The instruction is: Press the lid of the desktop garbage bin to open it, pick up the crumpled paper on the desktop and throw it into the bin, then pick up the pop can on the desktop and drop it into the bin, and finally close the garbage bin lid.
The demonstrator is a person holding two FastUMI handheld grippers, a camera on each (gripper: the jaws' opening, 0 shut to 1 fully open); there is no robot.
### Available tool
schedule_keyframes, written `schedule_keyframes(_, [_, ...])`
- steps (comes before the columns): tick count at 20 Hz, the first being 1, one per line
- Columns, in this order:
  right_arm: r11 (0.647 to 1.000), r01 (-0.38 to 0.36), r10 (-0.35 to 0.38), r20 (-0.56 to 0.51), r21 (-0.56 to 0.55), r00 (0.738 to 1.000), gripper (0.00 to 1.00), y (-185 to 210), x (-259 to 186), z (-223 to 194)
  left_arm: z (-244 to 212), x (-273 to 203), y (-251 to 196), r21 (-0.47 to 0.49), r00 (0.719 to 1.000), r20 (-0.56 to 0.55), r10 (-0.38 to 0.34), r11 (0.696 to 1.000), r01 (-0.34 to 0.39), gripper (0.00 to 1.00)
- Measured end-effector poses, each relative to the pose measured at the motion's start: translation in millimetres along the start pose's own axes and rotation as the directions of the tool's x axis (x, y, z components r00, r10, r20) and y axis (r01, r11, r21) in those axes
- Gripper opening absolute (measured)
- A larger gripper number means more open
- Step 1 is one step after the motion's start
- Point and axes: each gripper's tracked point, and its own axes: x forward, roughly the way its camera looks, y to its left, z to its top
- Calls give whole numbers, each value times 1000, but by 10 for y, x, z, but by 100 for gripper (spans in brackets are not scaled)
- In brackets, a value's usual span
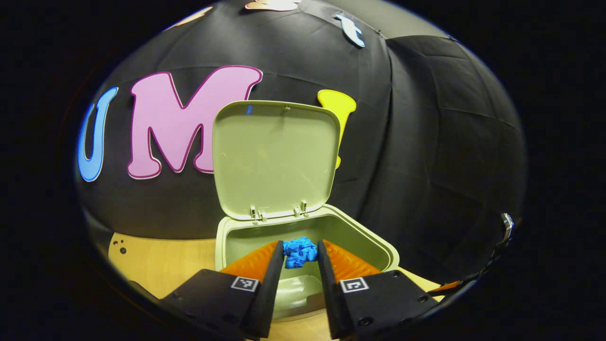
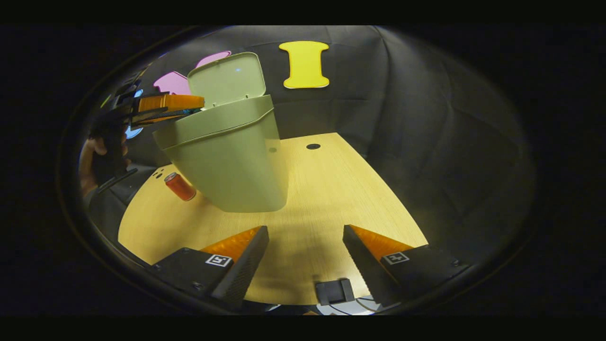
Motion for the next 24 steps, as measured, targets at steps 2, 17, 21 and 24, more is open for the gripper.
schedule_keyframes(2, [1000, -2, 2, -7, 1, 1000, 99, 21, -10, -40, -1, -29, -20, 12, 1000, 3, 3, 1000, -3, 72])
schedule_keyframes(17, [979, -134, 129, -43, -152, 991, 99, 1104, 14, -233, -497, -1666, 1523, -62, 937, -19, 348, 935, -349, 97])
schedule_keyframes(21, [956, -206, 199, -54, -210, 978, 99, 1636, 62, -280, -967, -2349, 2022, -130, 885, -102, 455, 876, -465, 98])
schedule_keyframes(24, [938, -246, 244, -39, -244, 969, 99, 2092, 127, -279, -1295, -2749, 2354, -186, 848, -164, 504, 829, -528, 98])
